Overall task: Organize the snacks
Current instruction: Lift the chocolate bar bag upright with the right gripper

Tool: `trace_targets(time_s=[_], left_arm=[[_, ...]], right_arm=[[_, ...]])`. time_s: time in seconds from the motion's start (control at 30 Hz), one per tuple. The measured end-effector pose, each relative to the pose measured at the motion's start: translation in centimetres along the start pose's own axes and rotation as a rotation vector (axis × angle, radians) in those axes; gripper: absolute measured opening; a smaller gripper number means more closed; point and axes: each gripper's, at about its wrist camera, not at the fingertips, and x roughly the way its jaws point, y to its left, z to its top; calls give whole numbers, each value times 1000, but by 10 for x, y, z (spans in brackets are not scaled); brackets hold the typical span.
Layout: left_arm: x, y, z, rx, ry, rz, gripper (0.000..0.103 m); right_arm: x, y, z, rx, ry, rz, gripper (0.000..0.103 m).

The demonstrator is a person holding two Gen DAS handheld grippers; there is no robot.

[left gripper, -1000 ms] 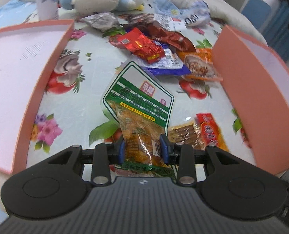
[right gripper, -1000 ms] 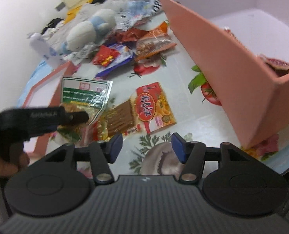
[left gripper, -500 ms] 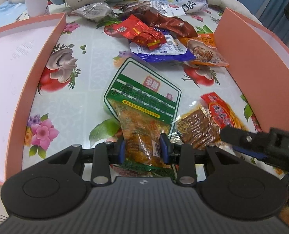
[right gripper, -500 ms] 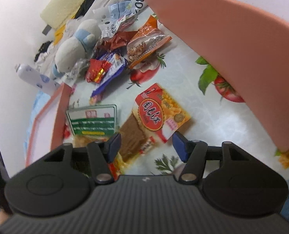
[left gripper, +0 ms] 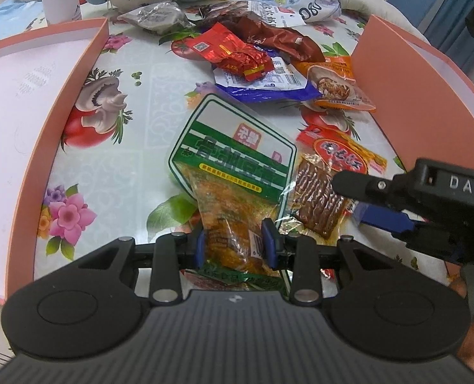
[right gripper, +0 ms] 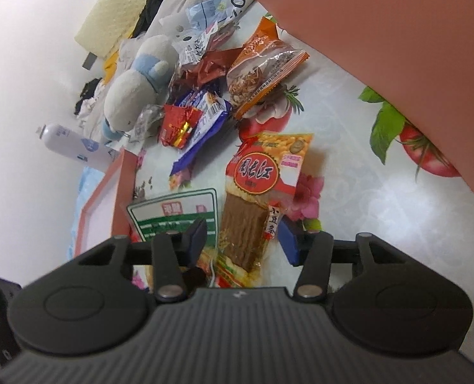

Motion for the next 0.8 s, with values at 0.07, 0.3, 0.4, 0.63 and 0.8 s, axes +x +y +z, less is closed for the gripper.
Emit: trace_targets(time_s=[0.07,0.3,0.4,0.63,0.8], left_arm=[[0,1,0,-4,0,-6,39],[0,4,0,-15,-2,-21,39],[0,4,0,-12,-5,-23,39],[-5,12,5,-63,16,-53,38],[-23,7,3,-64,6,-39,38]], right_arm=[[5,1,1,-9,25,18,41],[18,14,-3,-32,64,37,29],[23,12,-4,-16,65,6,17],[13,27,-1,-93,46,-41,12],[-9,41,3,-195,25,-96,9]])
